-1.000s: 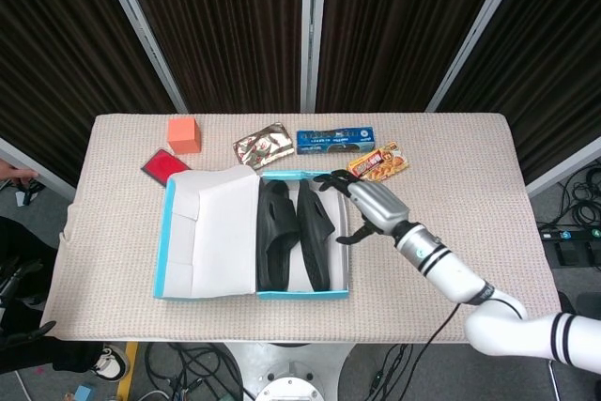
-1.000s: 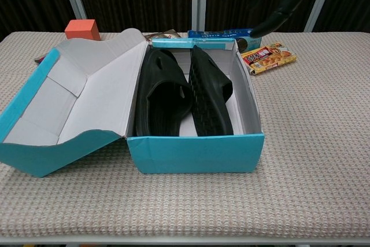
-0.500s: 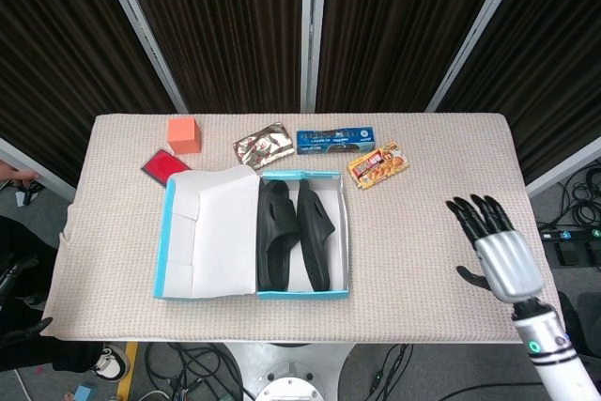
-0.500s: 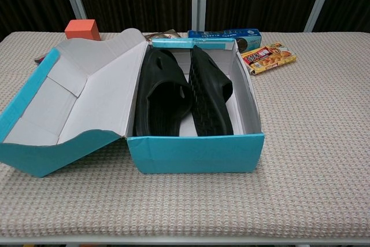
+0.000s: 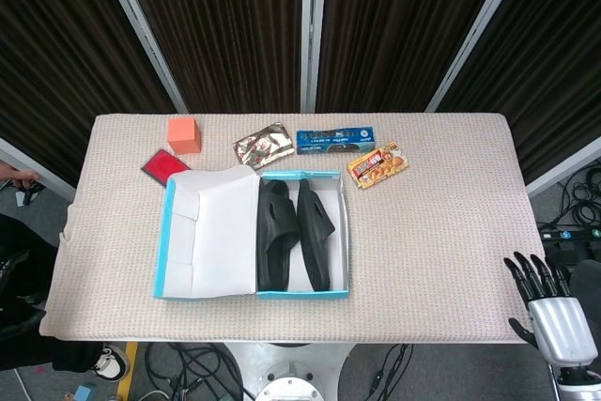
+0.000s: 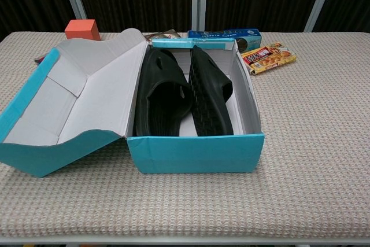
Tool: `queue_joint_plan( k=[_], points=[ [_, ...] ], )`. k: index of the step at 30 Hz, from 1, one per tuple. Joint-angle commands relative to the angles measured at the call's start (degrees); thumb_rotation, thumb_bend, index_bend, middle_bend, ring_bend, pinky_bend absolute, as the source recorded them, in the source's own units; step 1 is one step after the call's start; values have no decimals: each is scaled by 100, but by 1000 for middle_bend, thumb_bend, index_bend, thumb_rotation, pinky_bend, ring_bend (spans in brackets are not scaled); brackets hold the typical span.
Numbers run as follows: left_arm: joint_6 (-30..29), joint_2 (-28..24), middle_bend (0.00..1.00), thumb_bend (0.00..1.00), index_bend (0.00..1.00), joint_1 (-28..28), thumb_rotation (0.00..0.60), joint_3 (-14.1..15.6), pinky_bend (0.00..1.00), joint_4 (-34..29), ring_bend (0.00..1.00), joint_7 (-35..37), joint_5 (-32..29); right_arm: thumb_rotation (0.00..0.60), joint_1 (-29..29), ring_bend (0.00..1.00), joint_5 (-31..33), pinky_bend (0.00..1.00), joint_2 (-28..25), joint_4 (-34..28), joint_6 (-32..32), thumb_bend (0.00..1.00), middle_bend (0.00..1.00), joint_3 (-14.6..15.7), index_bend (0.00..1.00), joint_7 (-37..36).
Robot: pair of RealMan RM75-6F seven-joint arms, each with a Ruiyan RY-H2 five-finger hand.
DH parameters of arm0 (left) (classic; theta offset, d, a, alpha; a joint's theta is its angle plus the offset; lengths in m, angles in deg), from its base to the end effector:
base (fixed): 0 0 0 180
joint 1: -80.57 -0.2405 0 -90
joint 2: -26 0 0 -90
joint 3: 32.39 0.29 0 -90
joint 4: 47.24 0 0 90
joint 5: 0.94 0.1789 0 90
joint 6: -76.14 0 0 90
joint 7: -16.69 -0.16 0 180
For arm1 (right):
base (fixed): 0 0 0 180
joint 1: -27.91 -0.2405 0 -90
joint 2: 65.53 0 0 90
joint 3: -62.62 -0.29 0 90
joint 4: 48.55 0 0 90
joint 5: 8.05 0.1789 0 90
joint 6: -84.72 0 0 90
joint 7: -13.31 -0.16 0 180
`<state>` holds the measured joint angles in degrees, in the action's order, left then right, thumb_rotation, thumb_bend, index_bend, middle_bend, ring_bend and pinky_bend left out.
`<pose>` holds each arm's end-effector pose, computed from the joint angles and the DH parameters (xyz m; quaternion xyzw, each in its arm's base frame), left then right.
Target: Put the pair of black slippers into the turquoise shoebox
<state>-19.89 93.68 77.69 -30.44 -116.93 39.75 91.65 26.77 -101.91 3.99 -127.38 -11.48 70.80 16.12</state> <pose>-0.3820 0.1346 0.2216 -0.5808 -0.3935 -0.4237 0.5729 -0.3519 -0.1413 0.1791 0.6609 -0.3183 0.3452 0.5854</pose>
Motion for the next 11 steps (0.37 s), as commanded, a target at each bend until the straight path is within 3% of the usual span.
queue_joint_plan(
  k=[1,11],
  points=[
    [-11,45,188,0,127,5,600,-23,144,13,35,-112,-3,600,115,0,0,0,162,239,-36,0,37,-78,0,-126],
    [118,137,189,0,127,88,600,-44,144,35,35,-376,0,600,144,0,-26,0,243,324,76,0,38,-247,0,-225]
  ],
)
